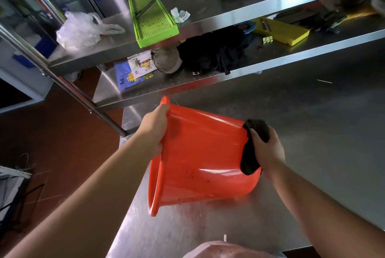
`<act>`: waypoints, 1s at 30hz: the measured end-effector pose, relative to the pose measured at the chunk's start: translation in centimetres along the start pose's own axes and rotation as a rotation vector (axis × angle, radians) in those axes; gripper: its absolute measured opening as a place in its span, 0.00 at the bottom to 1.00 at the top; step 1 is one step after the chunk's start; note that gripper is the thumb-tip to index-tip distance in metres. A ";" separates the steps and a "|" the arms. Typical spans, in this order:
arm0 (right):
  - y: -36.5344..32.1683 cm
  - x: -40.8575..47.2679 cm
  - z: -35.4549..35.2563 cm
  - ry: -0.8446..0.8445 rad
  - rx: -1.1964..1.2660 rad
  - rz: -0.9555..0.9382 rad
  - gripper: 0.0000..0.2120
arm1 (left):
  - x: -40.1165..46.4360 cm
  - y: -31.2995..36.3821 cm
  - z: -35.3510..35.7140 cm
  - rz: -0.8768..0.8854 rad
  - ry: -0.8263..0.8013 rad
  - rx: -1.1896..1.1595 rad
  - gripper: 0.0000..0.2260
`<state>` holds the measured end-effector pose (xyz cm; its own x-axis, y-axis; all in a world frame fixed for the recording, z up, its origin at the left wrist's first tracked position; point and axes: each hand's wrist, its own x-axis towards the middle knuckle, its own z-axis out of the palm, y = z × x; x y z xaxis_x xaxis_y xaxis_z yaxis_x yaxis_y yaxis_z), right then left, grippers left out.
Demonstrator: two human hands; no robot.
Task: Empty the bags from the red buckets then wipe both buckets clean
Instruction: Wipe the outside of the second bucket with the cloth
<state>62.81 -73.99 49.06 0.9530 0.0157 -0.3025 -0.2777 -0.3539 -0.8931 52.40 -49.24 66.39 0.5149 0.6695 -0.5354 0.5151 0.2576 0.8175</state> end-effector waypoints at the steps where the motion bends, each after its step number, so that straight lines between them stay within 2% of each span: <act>1: -0.1 0.4 -0.2 0.006 0.003 0.013 0.27 | -0.3 -0.1 -0.2 0.026 -0.030 -0.031 0.14; 4: -0.9 1.8 -0.6 0.026 -0.042 0.030 0.24 | -1.1 -0.5 -0.7 0.071 -0.116 -0.039 0.14; 8: -1.3 2.7 -0.4 0.001 -0.098 0.036 0.19 | -2.3 -1.7 -0.5 -0.037 -0.171 0.049 0.25; 13: -2.7 1.1 0.1 -0.002 -0.216 -0.016 0.18 | -3.3 -1.8 1.4 0.009 -0.017 0.077 0.19; 15: -3.9 -1.1 0.9 0.000 -0.273 -0.108 0.18 | -3.2 -1.5 1.8 -0.006 -0.015 0.068 0.21; 19: -7.0 -7.7 3.1 -0.024 -0.188 -0.432 0.17 | -3.0 -1.1 2.7 -0.022 -0.037 0.053 0.25; 22: -10.0 -12.2 5.9 -0.165 -0.077 -0.650 0.23 | -2.8 -0.8 3.3 0.000 -0.008 0.085 0.23; 24: -11.0 -13.9 7.0 -0.233 0.021 -0.680 0.25 | -2.5 -0.6 3.3 -0.002 -0.021 0.049 0.20; 25: -10.9 -14.0 7.1 -0.230 0.015 -0.702 0.25 | -2.3 -0.6 3.2 -0.005 -0.028 0.035 0.19; 28: -8.5 -12.9 6.3 -0.132 -0.215 -0.903 0.24 | -2.0 -0.4 2.5 -0.032 0.001 0.054 0.21; 30: -6.2 -11.4 5.4 -0.057 -0.282 -0.937 0.23 | -1.6 -0.4 1.9 -0.059 -0.005 0.043 0.24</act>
<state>53.00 -66.91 56.27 0.7637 0.4467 0.4661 0.6344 -0.3855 -0.6700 52.70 -51.77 66.49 0.4861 0.6504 -0.5837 0.5739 0.2661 0.7745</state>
